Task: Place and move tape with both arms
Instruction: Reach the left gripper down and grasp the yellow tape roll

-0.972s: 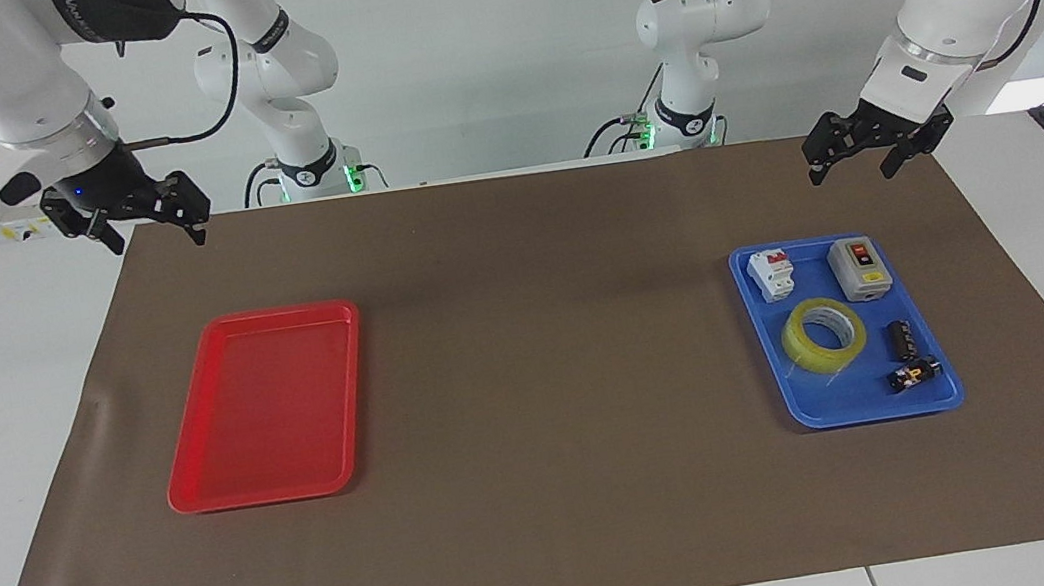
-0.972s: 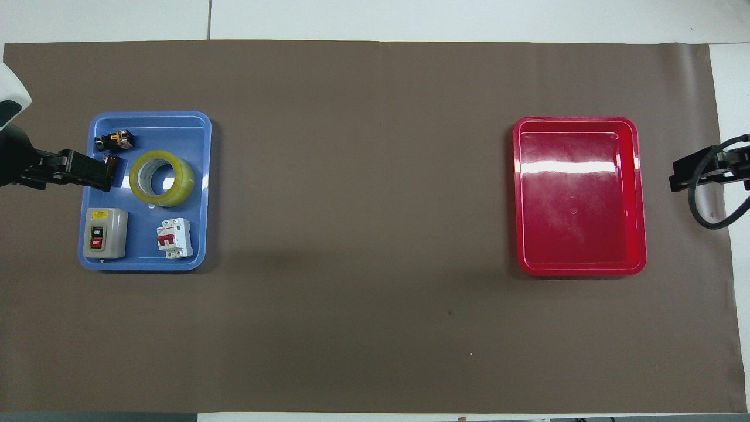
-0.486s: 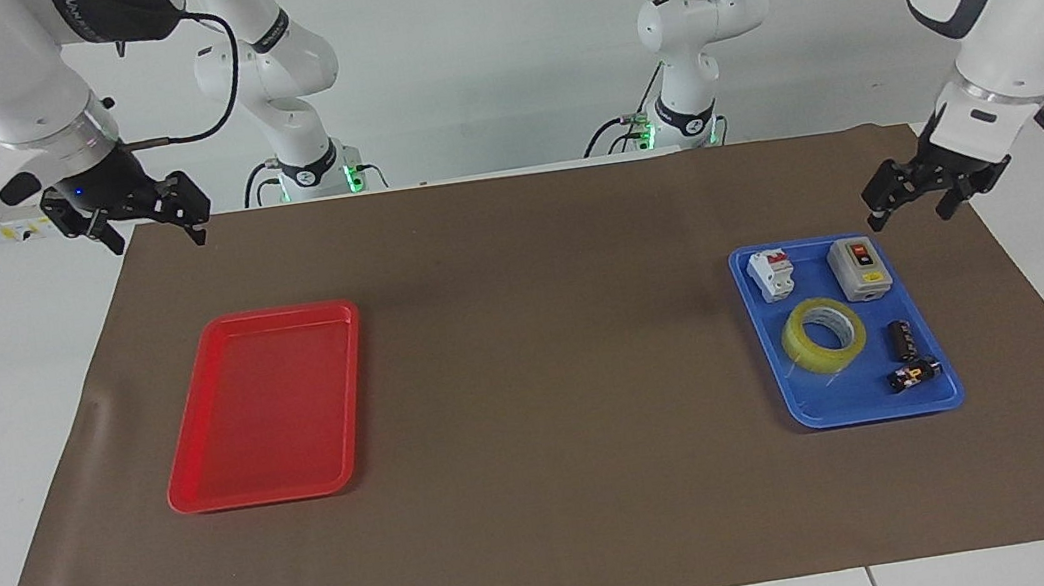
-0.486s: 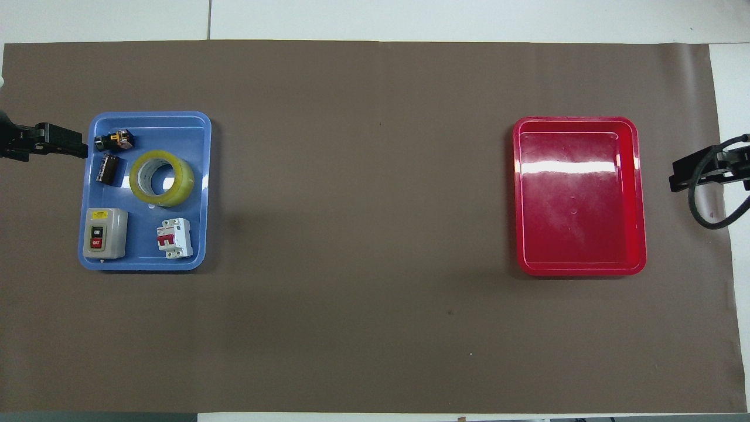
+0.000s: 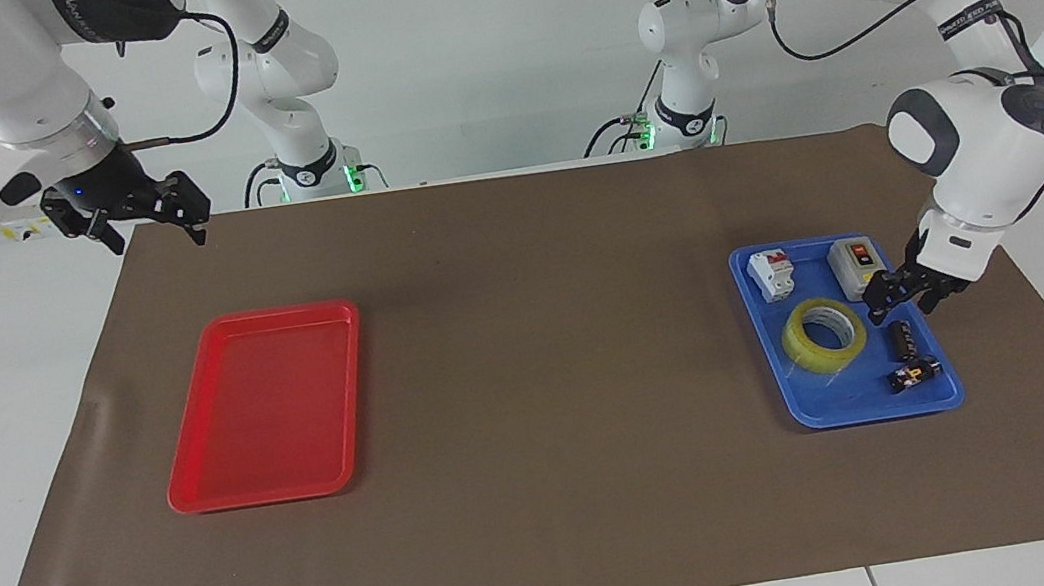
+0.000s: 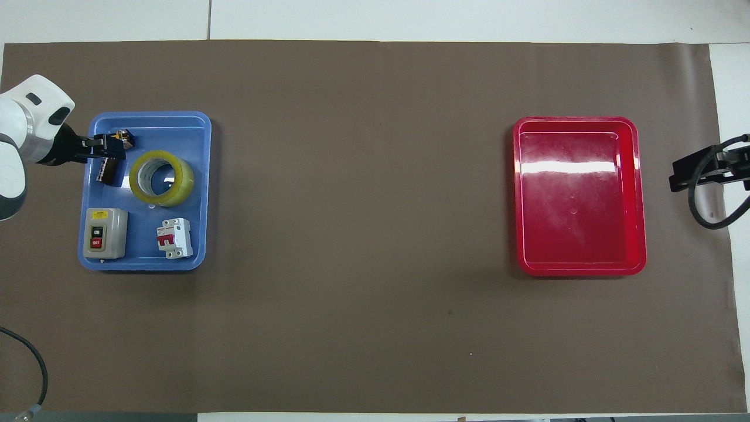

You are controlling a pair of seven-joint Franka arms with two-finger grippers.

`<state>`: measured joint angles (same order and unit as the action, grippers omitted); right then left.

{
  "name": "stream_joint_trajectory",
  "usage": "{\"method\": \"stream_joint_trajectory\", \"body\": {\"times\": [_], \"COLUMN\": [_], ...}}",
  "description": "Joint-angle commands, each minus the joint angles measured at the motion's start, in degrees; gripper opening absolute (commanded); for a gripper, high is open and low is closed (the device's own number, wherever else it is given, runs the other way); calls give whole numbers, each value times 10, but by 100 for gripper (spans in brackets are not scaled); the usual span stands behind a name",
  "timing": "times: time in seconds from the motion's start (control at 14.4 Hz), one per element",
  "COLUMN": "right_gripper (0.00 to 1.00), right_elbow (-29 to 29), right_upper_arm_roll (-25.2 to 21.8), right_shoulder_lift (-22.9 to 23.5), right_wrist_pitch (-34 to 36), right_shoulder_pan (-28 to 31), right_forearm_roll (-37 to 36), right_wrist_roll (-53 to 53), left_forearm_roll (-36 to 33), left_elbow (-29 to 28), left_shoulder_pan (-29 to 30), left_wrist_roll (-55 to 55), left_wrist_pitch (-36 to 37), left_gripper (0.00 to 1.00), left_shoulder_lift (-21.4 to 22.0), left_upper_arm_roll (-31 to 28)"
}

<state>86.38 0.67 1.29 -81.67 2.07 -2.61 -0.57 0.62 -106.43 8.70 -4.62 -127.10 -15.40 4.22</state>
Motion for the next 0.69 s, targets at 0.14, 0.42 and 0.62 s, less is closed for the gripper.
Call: {"method": "stream_joint_trajectory", "body": {"times": [0.14,0.42,0.62], "right_gripper": [100,100,100], "right_elbow": [6,6,6], "right_upper_arm_roll": [2,2,2], "right_shoulder_lift": [-2,-2,-2], "right_wrist_pitch": [-9,-9,-9], "right_shoulder_pan": [7,7,7], "right_forearm_roll": [11,10,11], "right_wrist_roll": [-7,-7,-7], "left_forearm_roll": [-12,-12,-12], "left_elbow": [-45,-66,-75], "left_shoulder_pan": [-4,-10,-21], "left_wrist_roll": [22,36,59], "left_wrist_pitch": [-33,-53,-61], "left_gripper": [63,63,63], "left_shoulder_lift": [8,5,5], "left_upper_arm_roll": [3,3,3]}}
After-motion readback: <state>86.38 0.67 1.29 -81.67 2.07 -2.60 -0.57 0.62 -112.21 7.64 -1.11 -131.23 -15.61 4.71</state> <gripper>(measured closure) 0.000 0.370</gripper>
